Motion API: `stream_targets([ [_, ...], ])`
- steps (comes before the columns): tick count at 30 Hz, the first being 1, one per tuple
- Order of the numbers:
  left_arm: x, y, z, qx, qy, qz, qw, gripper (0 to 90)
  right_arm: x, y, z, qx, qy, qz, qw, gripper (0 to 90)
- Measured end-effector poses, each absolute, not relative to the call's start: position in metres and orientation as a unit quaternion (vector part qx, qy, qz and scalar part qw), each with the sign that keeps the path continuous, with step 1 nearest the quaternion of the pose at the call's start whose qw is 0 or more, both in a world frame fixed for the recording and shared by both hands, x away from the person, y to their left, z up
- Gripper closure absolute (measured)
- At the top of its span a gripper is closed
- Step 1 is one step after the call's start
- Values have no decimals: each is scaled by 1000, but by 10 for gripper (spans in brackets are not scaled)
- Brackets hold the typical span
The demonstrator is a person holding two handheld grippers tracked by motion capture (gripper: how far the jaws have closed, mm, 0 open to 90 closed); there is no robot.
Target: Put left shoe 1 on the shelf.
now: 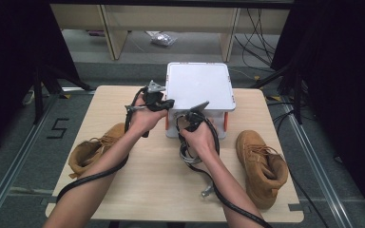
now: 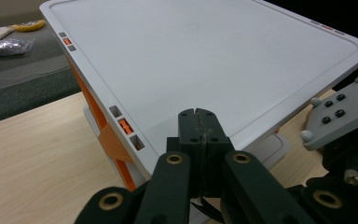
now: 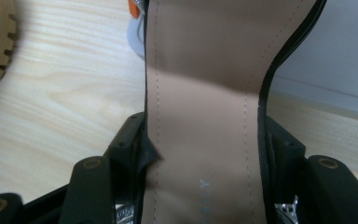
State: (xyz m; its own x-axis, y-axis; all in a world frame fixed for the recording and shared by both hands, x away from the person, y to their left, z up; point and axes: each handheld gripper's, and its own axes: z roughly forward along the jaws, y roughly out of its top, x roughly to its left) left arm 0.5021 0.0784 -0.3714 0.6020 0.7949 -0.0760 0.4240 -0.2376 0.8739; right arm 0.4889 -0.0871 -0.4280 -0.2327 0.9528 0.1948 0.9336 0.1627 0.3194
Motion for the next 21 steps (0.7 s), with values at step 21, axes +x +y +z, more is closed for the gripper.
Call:
stream_targets([
  [21,502,78,-371,763,401,197,468,896,490,-89,-459,591,782,190,51,363],
])
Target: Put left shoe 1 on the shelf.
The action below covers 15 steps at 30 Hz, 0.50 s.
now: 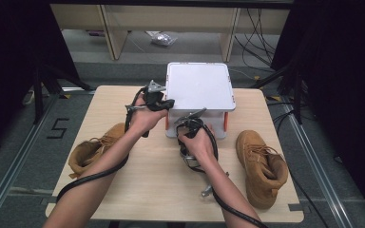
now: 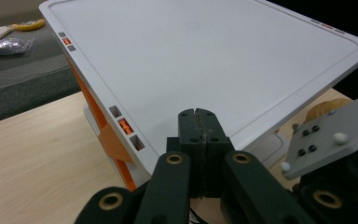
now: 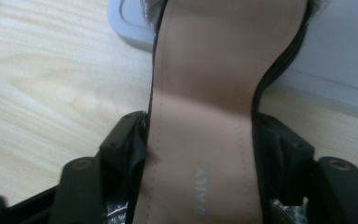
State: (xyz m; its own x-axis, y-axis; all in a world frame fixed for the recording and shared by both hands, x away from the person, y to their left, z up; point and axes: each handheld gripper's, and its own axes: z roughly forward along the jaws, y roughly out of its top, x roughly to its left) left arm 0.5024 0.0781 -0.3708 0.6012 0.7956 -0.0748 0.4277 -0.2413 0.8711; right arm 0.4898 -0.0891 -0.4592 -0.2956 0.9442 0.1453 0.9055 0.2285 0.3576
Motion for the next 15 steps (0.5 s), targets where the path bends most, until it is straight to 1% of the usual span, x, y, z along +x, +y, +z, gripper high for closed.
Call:
stream_targets([
  [1,502,78,-371,762,402,198,468,896,489,-91,-453,574,788,213,69,347],
  [4,502,77,-370,760,405,198,468,896,485,-91,-439,594,774,215,56,343],
  [5,502,77,-370,760,405,198,468,896,485,-91,-439,594,774,215,56,343],
  [6,502,77,-370,760,406,196,467,896,479,-92,-432,584,778,220,68,346],
  [7,502,78,-370,764,403,196,464,896,476,-93,-427,585,775,228,67,351],
  [8,502,78,-371,762,402,197,467,896,470,-95,-420,583,774,239,67,375],
  [9,502,78,-371,762,402,197,467,896,470,-95,-420,583,774,239,67,375],
  [10,502,78,-370,763,402,198,467,896,464,-97,-414,578,778,238,68,411],
  [11,502,78,-370,764,403,197,464,895,450,-106,-397,577,776,247,64,530],
  [12,503,78,-370,765,401,196,465,896,444,-110,-392,574,778,248,65,594],
  [15,503,78,-370,765,401,197,464,896,422,-124,-377,566,786,238,64,733],
])
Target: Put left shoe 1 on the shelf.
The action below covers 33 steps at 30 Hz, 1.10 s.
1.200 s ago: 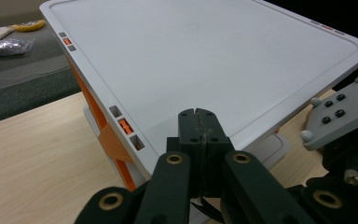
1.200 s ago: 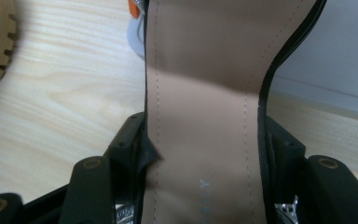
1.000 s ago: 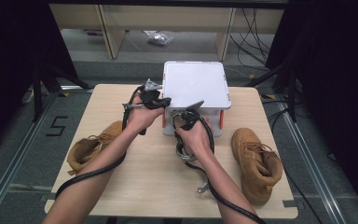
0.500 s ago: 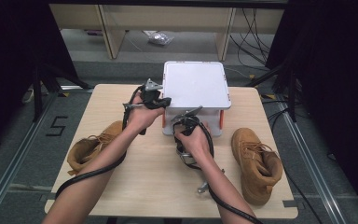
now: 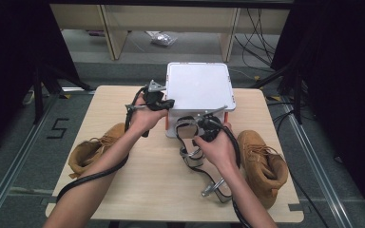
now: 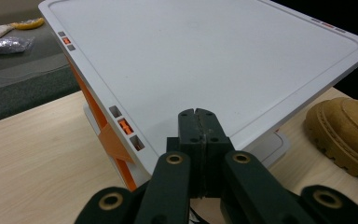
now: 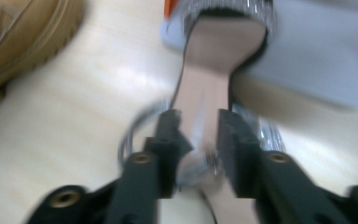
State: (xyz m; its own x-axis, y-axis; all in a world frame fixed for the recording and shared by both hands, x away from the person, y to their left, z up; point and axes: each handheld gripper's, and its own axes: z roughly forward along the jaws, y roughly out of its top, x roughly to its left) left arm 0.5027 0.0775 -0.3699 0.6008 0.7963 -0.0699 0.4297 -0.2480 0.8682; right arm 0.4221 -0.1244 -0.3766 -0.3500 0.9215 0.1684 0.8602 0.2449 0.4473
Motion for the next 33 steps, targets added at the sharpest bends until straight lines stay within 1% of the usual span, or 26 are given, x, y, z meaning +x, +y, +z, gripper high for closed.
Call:
stream_targets([
  [1,503,77,-370,765,400,199,464,896,416,-129,-375,561,794,228,58,762],
  [2,503,77,-370,765,400,199,464,896,416,-129,-375,561,794,228,58,762],
  [3,502,77,-370,764,401,199,465,896,409,-132,-376,563,796,217,51,788],
  [4,502,77,-370,761,406,197,466,896,402,-136,-380,548,807,216,38,809],
  [5,502,77,-370,760,407,196,468,896,392,-138,-392,543,816,198,14,830],
  [6,502,77,-370,760,407,196,468,896,389,-138,-398,552,812,190,8,838],
  [7,502,77,-370,760,407,196,468,896,389,-140,-407,534,822,197,10,844],
  [8,502,76,-371,757,407,198,471,896,387,-139,-414,542,818,193,1,852],
  [10,502,78,-370,764,401,197,465,896,388,-137,-428,539,818,202,4,867],
  [14,502,77,-371,759,405,196,471,896,388,-129,-437,550,811,201,-3,897],
  [15,502,77,-371,759,404,194,471,896,388,-121,-440,573,796,195,-14,899],
  [16,502,77,-371,759,404,194,471,896,388,-121,-440,573,796,195,-14,899],
  [18,502,77,-370,761,405,194,468,896,393,-123,-443,551,808,210,1,900],
  [20,502,77,-370,761,404,194,468,896,393,-122,-442,552,806,214,0,900],
  [21,502,78,-370,766,400,195,465,896,393,-122,-441,550,807,216,10,900],
  [23,502,77,-370,765,402,196,463,896,393,-120,-433,539,809,234,15,900],
  [26,501,76,-371,758,406,197,471,896,397,-116,-431,545,809,221,24,900],
  [27,501,77,-370,760,406,195,468,896,400,-116,-433,527,817,232,33,900],
  [28,501,77,-370,760,406,195,468,896,400,-114,-432,532,815,230,29,900],
  [32,502,78,-370,767,398,195,464,896,405,-113,-433,520,818,241,40,900],
  [33,505,78,-370,769,385,202,468,896,405,-112,-431,529,814,238,36,900],
])
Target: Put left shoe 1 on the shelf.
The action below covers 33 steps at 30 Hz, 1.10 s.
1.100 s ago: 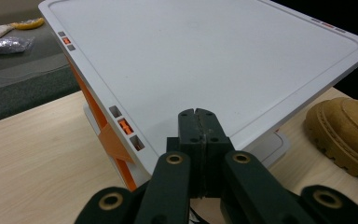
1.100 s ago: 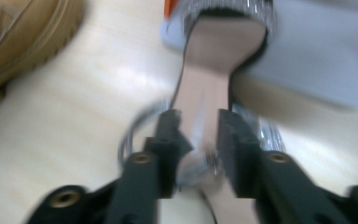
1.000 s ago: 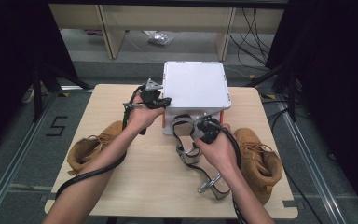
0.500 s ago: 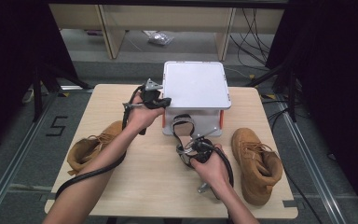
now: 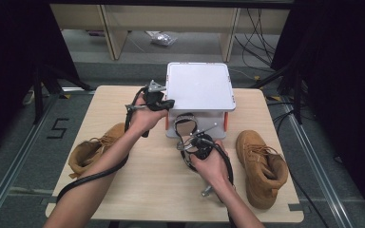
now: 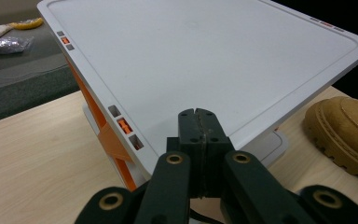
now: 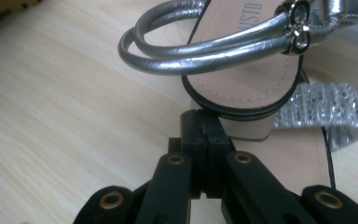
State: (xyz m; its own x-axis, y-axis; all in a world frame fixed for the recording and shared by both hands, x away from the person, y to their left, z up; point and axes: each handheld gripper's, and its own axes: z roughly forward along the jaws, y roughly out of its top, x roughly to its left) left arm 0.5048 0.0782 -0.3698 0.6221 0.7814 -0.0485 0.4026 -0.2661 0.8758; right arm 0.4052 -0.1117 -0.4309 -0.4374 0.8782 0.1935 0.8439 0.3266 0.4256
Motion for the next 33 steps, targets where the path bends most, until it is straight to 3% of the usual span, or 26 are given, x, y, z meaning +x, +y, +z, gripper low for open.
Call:
stream_targets([
  [9,504,77,-369,768,391,200,466,896,426,-108,-423,513,816,253,80,900],
  [33,503,78,-370,765,400,190,466,896,473,-77,-442,504,816,262,107,900],
])
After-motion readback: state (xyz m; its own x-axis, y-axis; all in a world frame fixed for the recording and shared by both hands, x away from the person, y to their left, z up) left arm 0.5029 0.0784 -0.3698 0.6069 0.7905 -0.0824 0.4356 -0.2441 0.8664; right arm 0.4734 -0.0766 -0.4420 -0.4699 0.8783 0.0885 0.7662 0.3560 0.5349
